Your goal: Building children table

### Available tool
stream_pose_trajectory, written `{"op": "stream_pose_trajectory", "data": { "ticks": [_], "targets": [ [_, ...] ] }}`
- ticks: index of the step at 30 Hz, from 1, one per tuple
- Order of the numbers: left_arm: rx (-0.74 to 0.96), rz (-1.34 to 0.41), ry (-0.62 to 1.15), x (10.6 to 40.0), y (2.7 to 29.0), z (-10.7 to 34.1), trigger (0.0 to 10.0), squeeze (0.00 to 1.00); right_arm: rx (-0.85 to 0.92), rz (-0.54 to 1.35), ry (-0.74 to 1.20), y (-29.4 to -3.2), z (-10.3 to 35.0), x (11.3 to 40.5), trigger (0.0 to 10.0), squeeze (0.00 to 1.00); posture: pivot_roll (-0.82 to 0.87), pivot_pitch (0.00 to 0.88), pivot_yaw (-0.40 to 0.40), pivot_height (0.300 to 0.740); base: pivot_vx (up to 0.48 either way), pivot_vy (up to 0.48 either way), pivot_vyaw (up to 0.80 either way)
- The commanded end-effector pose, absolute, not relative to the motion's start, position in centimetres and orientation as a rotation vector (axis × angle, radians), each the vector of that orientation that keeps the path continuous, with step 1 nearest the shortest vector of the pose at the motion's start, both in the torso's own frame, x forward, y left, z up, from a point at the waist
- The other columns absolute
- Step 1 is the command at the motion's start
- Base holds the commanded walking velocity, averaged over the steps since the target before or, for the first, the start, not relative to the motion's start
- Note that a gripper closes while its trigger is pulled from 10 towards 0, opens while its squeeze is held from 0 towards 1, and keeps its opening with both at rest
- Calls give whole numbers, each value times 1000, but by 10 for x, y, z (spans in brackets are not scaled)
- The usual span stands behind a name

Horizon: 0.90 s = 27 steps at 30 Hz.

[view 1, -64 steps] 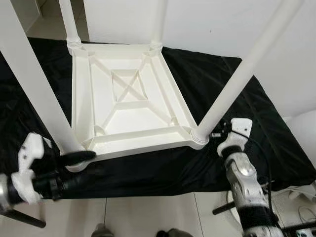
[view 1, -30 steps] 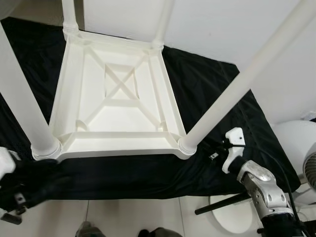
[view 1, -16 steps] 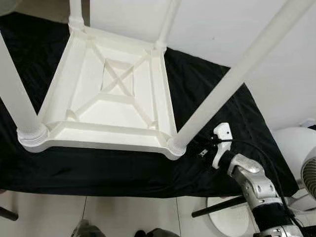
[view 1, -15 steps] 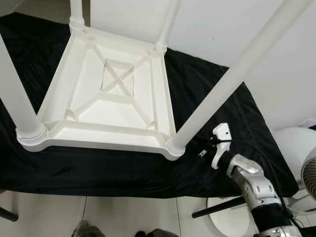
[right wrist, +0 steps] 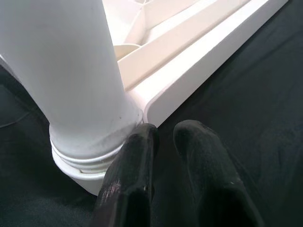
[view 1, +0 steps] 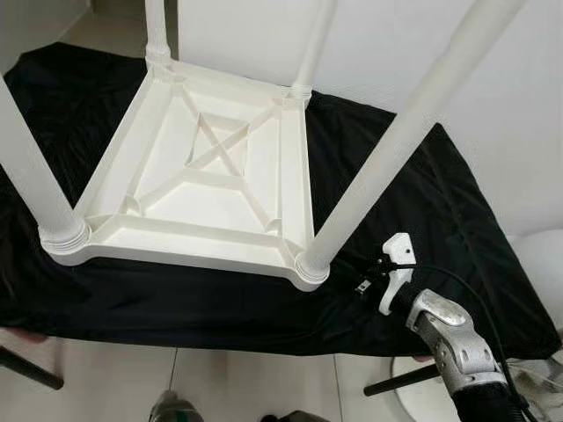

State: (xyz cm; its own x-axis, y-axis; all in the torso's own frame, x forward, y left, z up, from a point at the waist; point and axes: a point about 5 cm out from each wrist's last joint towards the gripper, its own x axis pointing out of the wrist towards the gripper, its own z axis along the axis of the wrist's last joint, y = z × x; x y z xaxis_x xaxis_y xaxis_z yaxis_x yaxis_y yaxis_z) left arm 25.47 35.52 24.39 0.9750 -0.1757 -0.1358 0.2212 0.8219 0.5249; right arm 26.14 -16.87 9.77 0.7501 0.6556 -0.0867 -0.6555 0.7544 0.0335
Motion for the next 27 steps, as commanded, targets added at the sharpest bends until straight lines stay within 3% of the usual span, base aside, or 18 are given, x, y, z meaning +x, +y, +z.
{"op": "stream_pose_trajectory", "data": {
  "ticks": [1, 14, 19, 27],
  "targets": [
    [563, -134, 39, 265, 352, 240, 10000, 0, -5, 575, 118, -190, 90, 257, 10000, 0, 272, 63, -95, 740, 0, 0, 0],
    [505, -348, 23, 289, 318, 230, 10000, 0, 28, 89, 10, -235, 96, 257, 10000, 0, 220, 70, -67, 740, 0, 0, 0],
    [500, -390, 31, 291, 312, 225, 10000, 0, 39, 64, -1, -234, 96, 254, 10000, 0, 214, 71, -65, 740, 0, 0, 0],
    [401, -716, 1, 287, 252, 206, 10000, 0, 103, 153, -43, -226, 101, 235, 10000, 0, 177, 76, -57, 740, 0, 0, 0]
  ]
}}
